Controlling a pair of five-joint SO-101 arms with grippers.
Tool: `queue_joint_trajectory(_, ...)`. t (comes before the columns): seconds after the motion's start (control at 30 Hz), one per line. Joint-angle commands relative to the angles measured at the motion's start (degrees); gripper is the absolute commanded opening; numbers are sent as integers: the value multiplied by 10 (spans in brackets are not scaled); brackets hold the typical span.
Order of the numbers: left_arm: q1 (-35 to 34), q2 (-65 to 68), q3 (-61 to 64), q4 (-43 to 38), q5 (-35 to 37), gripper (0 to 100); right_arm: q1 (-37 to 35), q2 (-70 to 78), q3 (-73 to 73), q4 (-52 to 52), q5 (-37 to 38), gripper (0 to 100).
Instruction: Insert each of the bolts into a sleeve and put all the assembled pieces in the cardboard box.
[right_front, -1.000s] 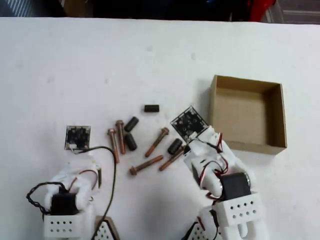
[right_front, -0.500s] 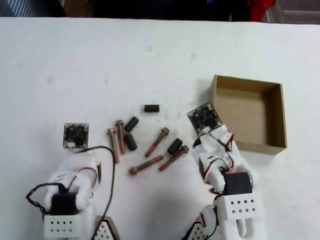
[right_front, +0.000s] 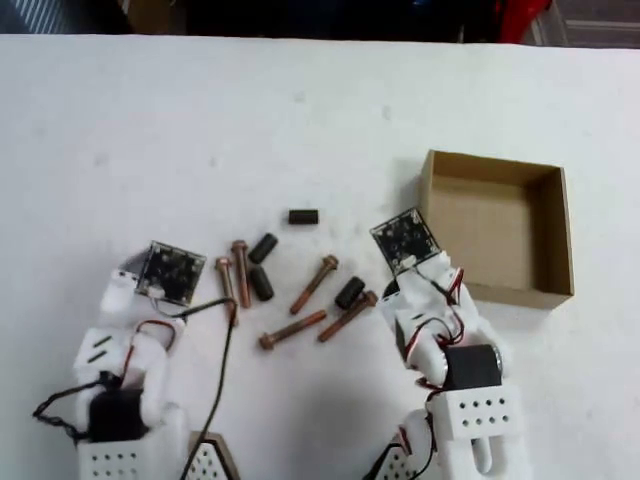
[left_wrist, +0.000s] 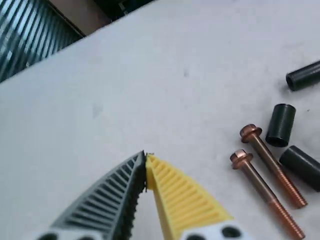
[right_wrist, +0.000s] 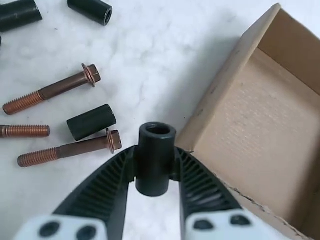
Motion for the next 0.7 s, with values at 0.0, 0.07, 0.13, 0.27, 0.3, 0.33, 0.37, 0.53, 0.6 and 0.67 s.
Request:
queue_joint_trajectory(0.0, -9, -1, -104, 44, -47, 24, -9, -9, 2, -14, -5, 15)
queue_joint_trajectory(0.07, -9, -1, -133, 59, -59, 24, -17, -9, 2, -14, -5, 15)
queue_joint_trajectory(0.13, -9, 7, -157, 78, -61, 25, -37, -9, 3, -14, -6, 15)
queue_joint_trajectory(0.27, -8, 101, -204, 85, -59, 24, -80, -9, 4, -14, -6, 15)
queue_joint_trajectory(0.3, -7, 137, -219, 85, -58, 24, -84, -9, 6, -14, -6, 15)
queue_joint_trajectory(0.33, -7, 175, -234, 85, -57, 24, -87, -9, 9, -18, -6, 15)
queue_joint_trajectory(0.37, -6, 213, -248, 85, -57, 24, -86, -9, 14, -27, -6, 15)
queue_joint_trajectory(0.53, -6, 394, -296, 86, -9, 27, -83, -9, 30, -88, -54, 15)
queue_joint_trajectory(0.6, -6, 458, -317, 86, 10, 27, -83, -9, 30, -101, -72, 15)
queue_joint_trajectory(0.67, -6, 512, -339, 86, 35, 27, -84, -9, 30, -109, -77, 15)
